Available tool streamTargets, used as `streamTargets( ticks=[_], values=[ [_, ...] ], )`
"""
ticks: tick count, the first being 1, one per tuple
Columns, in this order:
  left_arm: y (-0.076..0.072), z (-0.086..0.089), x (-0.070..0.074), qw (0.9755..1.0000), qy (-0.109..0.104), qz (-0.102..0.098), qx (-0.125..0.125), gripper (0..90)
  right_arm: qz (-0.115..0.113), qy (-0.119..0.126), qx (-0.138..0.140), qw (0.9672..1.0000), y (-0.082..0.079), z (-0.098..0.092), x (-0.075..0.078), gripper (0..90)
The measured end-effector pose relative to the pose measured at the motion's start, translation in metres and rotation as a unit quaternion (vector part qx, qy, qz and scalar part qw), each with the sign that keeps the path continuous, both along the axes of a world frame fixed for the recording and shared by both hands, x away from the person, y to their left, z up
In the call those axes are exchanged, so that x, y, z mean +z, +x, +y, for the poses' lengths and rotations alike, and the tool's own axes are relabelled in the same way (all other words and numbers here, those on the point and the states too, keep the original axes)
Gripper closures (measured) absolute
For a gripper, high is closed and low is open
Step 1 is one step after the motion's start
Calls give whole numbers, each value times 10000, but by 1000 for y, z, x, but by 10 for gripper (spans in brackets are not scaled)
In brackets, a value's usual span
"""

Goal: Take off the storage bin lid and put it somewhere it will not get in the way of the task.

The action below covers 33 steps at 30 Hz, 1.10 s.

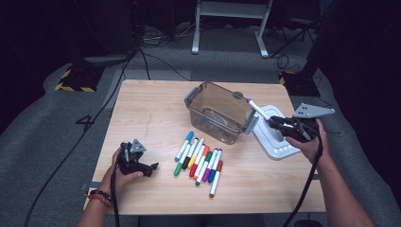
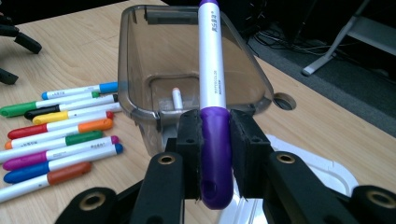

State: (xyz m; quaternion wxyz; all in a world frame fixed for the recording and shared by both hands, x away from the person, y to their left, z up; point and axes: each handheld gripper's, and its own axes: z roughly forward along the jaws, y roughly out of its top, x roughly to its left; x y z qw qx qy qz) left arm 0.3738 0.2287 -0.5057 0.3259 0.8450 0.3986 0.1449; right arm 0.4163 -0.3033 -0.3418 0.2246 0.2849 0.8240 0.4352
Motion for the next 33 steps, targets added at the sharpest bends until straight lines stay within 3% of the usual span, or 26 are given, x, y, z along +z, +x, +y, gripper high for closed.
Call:
streamTargets(
  ticks=[13, 26, 33],
  values=[
    [0, 0, 0, 10000, 11, -4, -10, 13, 238, -289, 467, 9982, 32, 56, 4, 754],
    [0, 0, 0, 10000, 9, -9, -25, 13, 673, -656, 659, 9934, 68, 99, -13, 754],
    [1, 0, 0, 10000, 8, -10, -45, 12, 953, -883, 718, 9889, 90, 115, -26, 754]
  ],
)
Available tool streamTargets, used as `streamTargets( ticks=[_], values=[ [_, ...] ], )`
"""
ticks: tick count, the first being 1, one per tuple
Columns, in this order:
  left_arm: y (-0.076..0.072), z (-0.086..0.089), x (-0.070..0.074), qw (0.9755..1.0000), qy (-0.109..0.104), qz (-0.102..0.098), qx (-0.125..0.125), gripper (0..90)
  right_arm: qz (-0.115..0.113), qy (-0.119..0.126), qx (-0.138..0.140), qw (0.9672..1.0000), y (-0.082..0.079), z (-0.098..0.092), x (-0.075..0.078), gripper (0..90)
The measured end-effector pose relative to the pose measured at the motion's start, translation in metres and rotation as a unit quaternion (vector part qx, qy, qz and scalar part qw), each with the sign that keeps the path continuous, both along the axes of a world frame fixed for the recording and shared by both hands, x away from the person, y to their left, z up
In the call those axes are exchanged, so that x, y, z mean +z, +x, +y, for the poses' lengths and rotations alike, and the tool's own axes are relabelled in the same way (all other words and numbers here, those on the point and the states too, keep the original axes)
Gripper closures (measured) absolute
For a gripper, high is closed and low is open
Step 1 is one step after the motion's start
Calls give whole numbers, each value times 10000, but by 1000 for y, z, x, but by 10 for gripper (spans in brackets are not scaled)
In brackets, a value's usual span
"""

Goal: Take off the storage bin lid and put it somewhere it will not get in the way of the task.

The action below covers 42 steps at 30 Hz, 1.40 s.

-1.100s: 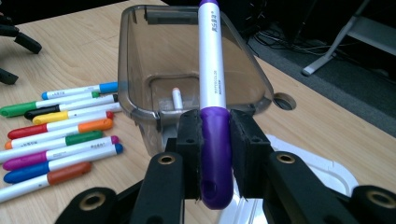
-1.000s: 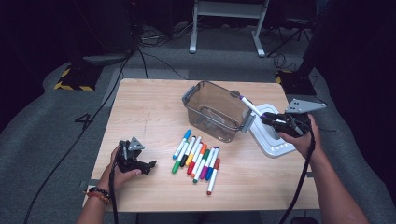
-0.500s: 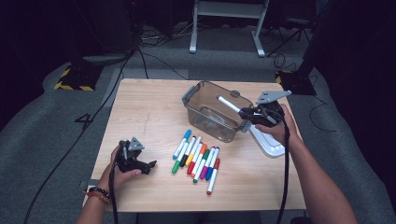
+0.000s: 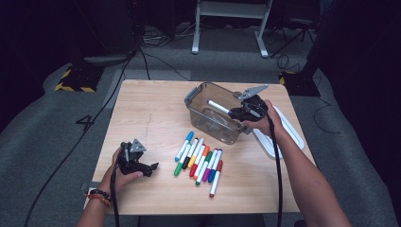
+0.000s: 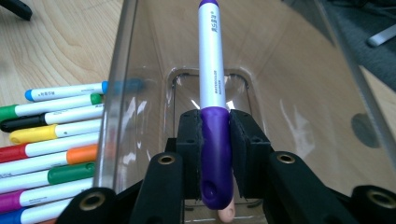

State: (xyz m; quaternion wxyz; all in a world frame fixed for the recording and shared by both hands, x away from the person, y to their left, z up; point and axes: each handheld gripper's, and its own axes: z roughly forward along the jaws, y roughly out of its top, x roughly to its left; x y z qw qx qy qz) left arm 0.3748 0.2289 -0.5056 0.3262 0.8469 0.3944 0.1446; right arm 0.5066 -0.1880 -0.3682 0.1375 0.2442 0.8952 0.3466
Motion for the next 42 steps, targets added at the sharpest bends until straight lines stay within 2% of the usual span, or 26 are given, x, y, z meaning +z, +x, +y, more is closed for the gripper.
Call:
streamTargets(
  ticks=[3, 10, 16, 24, 28, 33, 37, 42],
  values=[
    [0, 0, 0, 10000, -8, 16, 3, 11, 129, -141, 49, 9998, 8, 6, -6, 754],
    [0, 0, 0, 10000, -6, 18, 3, 11, 297, -416, 172, 9985, 15, 21, -13, 753],
    [0, 0, 0, 10000, -1, 19, 5, 11, 496, -547, 266, 9969, 21, 30, -20, 753],
    [0, 0, 0, 10000, -4, 19, 6, 11, 825, -889, 241, 9923, 29, 35, -29, 753],
    [0, 0, 0, 10000, -6, 17, 3, 11, 872, -1074, 175, 9902, 31, 35, -33, 748],
    [0, 0, 0, 10000, -6, 17, 3, 11, 763, -1036, 79, 9917, 30, 34, -31, 673],
    [0, 0, 0, 10000, 0, 19, 3, 11, 703, -902, -87, 9934, 30, 28, -27, 587],
    [0, 0, 0, 10000, -4, 18, 1, 11, 546, -453, -278, 9971, 26, 12, -16, 468]
  ],
)
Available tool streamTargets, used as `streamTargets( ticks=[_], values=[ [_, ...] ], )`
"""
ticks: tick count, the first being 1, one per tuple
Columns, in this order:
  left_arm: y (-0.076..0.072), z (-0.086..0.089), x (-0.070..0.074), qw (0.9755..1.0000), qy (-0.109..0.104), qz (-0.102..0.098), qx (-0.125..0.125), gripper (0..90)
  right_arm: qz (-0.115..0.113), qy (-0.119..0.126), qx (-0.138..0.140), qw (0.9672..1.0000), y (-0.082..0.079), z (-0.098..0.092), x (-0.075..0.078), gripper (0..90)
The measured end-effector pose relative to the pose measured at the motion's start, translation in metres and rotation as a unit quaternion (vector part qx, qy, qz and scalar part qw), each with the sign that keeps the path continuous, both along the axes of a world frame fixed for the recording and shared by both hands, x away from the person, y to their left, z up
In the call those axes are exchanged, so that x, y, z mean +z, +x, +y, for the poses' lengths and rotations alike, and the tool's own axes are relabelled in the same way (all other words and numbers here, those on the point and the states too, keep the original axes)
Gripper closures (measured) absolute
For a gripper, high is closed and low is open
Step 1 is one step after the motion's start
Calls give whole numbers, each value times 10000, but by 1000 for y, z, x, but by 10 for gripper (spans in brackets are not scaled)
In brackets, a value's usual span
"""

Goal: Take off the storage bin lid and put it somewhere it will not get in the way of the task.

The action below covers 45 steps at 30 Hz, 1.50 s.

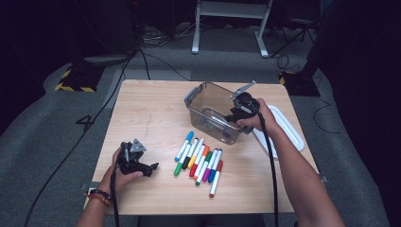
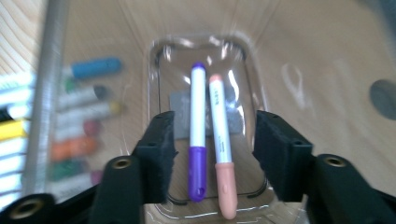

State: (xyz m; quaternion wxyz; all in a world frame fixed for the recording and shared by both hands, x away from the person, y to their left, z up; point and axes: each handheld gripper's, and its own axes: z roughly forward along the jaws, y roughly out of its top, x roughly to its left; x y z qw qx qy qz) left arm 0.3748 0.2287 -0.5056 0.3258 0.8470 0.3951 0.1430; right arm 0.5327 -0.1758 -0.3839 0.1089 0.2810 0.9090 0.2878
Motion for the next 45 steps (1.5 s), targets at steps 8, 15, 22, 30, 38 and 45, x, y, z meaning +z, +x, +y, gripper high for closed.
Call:
streamTargets(
  ticks=[8, 15, 22, 30, 38, 45],
  values=[
    [0, 0, 0, 10000, -1, 1, 2, 11, -671, 461, -338, 9961, -29, -25, 23, 304],
    [0, 0, 0, 10000, -11, 0, 5, 11, -1050, 738, -441, 9907, -58, -46, 35, 254],
    [0, 0, 0, 10000, 10, -12, 3, 11, -1370, 951, -399, 9852, -94, -60, 39, 241],
    [0, 0, 0, 10000, 20, -21, 17, 11, -1450, 1043, -221, 9837, -136, -62, 25, 248],
    [0, 0, 0, 10000, 16, -14, 21, 12, -1196, 1001, 196, 9876, -167, -58, -9, 261],
    [0, 0, 0, 10000, 18, -23, 30, 11, -687, 925, 798, 9901, -173, -37, -44, 278]
  ],
)
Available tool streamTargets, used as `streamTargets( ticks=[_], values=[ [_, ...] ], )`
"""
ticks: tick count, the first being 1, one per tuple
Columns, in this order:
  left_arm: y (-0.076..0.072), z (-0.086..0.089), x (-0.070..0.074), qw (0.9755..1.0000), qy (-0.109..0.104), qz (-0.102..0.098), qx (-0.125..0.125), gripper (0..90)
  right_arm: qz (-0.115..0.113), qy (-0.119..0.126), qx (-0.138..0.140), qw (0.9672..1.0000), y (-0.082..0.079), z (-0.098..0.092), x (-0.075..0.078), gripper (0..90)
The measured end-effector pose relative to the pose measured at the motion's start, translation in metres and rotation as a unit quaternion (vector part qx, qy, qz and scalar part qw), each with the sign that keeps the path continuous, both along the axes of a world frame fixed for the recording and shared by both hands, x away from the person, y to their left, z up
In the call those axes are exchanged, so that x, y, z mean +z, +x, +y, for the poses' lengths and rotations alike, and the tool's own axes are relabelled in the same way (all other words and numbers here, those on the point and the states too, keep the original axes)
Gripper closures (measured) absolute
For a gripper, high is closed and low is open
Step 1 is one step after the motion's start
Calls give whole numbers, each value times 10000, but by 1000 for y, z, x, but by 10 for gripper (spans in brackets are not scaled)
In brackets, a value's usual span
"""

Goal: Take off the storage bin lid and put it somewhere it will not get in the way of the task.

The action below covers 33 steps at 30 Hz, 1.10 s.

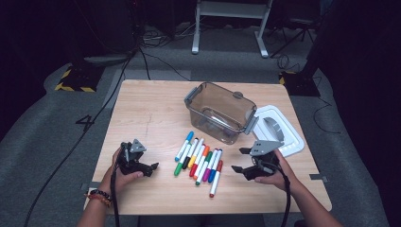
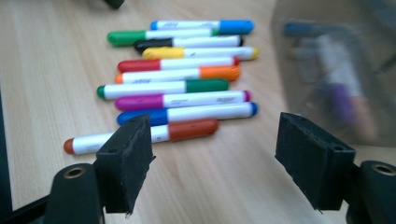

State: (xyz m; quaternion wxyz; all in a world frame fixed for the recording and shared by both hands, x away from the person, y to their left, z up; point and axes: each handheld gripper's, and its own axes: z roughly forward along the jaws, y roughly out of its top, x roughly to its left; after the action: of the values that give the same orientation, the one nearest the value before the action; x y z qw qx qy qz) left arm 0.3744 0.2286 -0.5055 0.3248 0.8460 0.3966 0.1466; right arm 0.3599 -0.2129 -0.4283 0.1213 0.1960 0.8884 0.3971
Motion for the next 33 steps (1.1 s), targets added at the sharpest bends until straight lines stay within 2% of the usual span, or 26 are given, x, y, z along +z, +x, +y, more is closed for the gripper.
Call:
streamTargets(
  ticks=[2, 6, 9, 11, 15, 20, 24, 27, 29, 33],
  values=[
    [0, 0, 0, 10000, 2, 0, -8, 12, 125, -35, 181, 9998, -1, 8, -9, 277],
    [0, 0, 0, 10000, 1, 1, -7, 11, 210, -186, 484, 9984, -4, 20, -23, 276],
    [0, 0, 0, 10000, 0, 2, -9, 11, 446, -79, 542, 9975, -4, 27, -31, 294],
    [0, 0, 0, 10000, -7, 10, -12, 11, 540, -137, 434, 9975, -5, 37, -37, 291],
    [0, 0, 0, 10000, -5, 9, -11, 11, 462, -316, 248, 9981, -13, 55, -47, 277],
    [0, 0, 0, 10000, -7, 11, -11, 11, 310, -323, -115, 9989, -18, 63, -53, 261],
    [0, 0, 0, 10000, -1, 2, -10, 11, 227, -402, -378, 9982, -17, 61, -56, 252],
    [0, 0, 0, 10000, -9, 11, -10, 11, 280, -460, -517, 9972, -15, 55, -60, 258],
    [0, 0, 0, 10000, -7, 10, -11, 11, 368, -477, -601, 9964, -14, 47, -62, 272],
    [0, 0, 0, 10000, 3, -2, -9, 12, 577, -427, -776, 9944, -11, 27, -64, 366]
  ],
)
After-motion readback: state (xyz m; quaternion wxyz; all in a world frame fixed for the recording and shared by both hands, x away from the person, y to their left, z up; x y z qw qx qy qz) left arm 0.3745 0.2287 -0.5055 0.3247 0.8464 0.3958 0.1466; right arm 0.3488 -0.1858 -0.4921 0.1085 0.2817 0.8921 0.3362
